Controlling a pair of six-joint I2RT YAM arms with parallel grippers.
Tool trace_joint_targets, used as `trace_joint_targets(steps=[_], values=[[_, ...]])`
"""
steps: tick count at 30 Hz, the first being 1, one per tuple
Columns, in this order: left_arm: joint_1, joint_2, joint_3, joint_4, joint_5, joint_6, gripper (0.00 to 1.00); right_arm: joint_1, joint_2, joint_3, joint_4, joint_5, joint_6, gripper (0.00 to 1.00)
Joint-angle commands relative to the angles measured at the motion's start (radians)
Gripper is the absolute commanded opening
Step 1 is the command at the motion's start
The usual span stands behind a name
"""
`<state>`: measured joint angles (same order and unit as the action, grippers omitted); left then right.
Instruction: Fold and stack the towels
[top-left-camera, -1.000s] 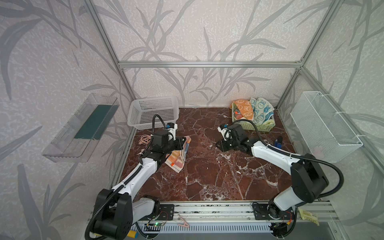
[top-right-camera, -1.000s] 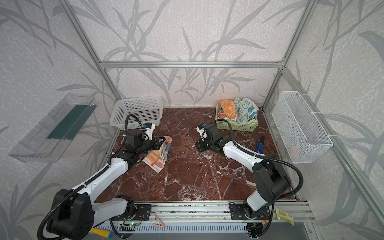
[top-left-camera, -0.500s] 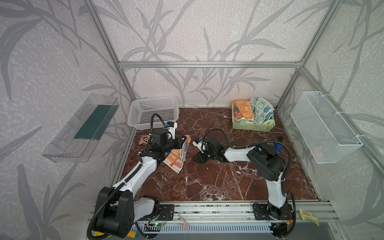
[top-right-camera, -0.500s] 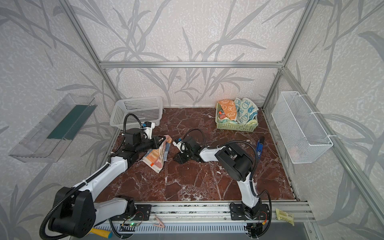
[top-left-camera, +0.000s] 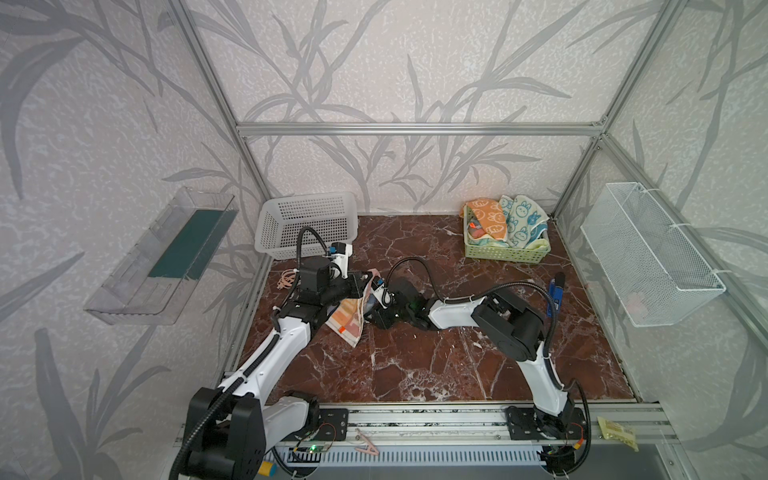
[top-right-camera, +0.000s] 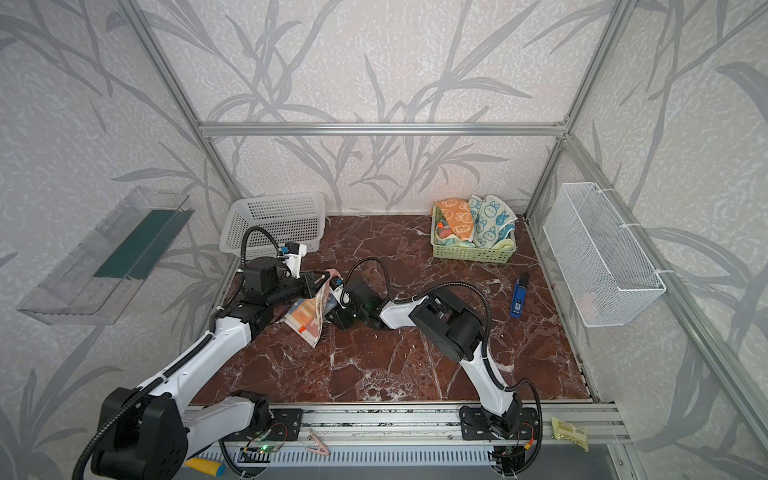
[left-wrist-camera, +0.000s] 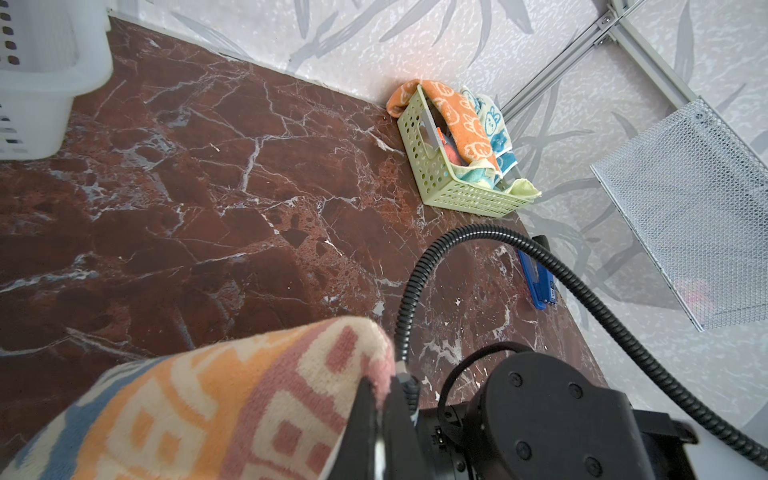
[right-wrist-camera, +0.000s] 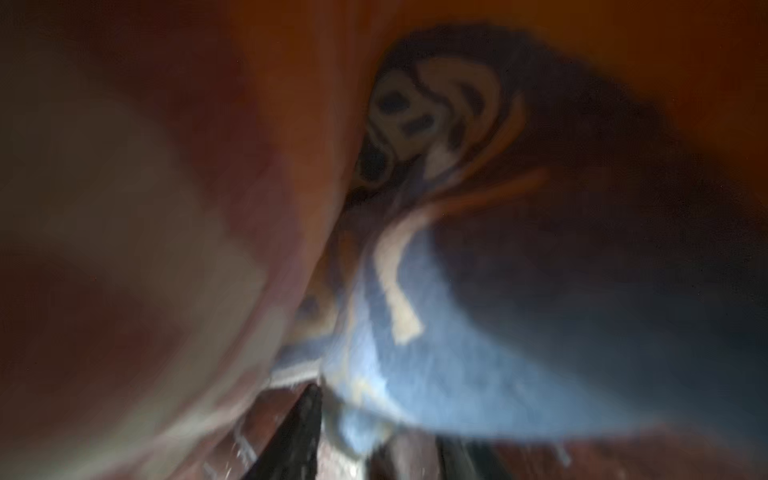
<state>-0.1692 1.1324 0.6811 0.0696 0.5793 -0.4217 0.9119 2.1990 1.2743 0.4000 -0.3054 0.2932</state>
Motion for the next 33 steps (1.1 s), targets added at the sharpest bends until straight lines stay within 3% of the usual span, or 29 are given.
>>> trace_joint_targets(steps=[1, 4, 6, 14, 21, 28, 33], values=[[0.003, -0.034, -0.003, -0.022, 0.020, -0.007, 0.00, 0.019, 0.056, 0.019, -0.013, 0.078, 0.048, 0.41], [0.005, -0.049, -0.006, -0.034, 0.011, -0.005, 0.00, 0.030, 0.056, 0.000, 0.003, 0.133, 0.071, 0.12], [0.006, -0.058, -0.003, -0.046, 0.006, 0.000, 0.00, 0.031, 0.019, -0.049, 0.038, 0.175, 0.080, 0.00], [0.013, -0.147, 0.011, -0.077, 0.010, 0.006, 0.00, -0.073, -0.416, -0.313, -0.037, 0.248, 0.016, 0.00], [0.004, -0.292, -0.004, -0.034, 0.052, -0.025, 0.00, -0.094, -0.869, -0.370, -0.408, 0.366, -0.158, 0.00], [-0.156, -0.500, -0.021, -0.156, -0.094, 0.033, 0.00, -0.080, -1.252, -0.370, -0.778, 0.503, -0.192, 0.00], [-0.227, -0.520, -0.068, -0.179, -0.155, -0.032, 0.00, -0.084, -1.308, -0.317, -0.983, 0.545, -0.177, 0.00]])
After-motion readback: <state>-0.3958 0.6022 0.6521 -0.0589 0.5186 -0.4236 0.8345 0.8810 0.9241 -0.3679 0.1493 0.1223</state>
